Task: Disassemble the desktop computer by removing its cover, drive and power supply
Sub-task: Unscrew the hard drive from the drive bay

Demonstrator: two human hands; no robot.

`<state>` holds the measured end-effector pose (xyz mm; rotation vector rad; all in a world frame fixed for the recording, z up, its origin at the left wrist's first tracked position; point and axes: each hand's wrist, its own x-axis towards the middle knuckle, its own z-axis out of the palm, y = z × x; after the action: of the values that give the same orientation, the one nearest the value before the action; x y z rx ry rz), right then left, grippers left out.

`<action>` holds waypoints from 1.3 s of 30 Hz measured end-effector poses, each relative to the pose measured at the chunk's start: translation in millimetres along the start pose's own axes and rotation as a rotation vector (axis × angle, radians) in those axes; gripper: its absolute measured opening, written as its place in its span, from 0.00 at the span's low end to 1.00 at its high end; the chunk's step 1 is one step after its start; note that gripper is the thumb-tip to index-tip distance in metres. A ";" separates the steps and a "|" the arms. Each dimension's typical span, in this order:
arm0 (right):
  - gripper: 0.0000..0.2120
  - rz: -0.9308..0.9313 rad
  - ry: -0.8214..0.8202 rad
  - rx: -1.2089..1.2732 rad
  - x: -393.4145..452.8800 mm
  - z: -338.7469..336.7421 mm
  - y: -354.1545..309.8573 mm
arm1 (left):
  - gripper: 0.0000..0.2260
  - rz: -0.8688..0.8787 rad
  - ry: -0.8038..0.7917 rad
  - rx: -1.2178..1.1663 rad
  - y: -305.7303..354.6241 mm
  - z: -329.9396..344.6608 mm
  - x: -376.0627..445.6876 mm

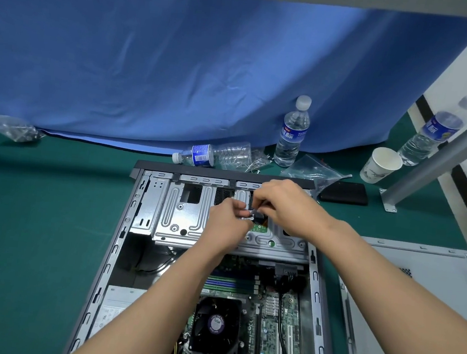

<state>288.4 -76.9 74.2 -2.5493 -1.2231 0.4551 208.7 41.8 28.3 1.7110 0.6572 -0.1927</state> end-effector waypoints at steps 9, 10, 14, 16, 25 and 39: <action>0.03 0.034 -0.013 0.034 13.7 -7.4 2.1 | 0.12 0.013 0.035 0.094 3.8 0.7 8.3; 0.03 0.037 -0.007 0.042 13.3 -6.9 2.8 | 0.13 0.033 0.041 0.106 2.9 0.9 8.5; 0.05 0.081 0.090 0.130 8.4 -8.8 5.8 | 0.15 0.150 0.063 0.164 0.0 1.8 7.2; 0.07 0.108 0.145 0.205 6.0 -10.3 4.5 | 0.14 0.213 0.092 0.195 -0.8 2.6 6.3; 0.09 0.240 0.288 0.632 -13.5 -8.2 6.7 | 0.11 0.342 0.107 0.032 1.0 -1.7 -3.9; 0.07 0.223 0.380 0.605 -55.9 5.4 6.2 | 0.08 -0.009 -0.078 -0.642 17.7 22.2 -18.7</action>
<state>257.5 -124.2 75.9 -2.1134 -0.5575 0.3034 207.4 13.1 46.4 1.0781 0.5881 -0.0433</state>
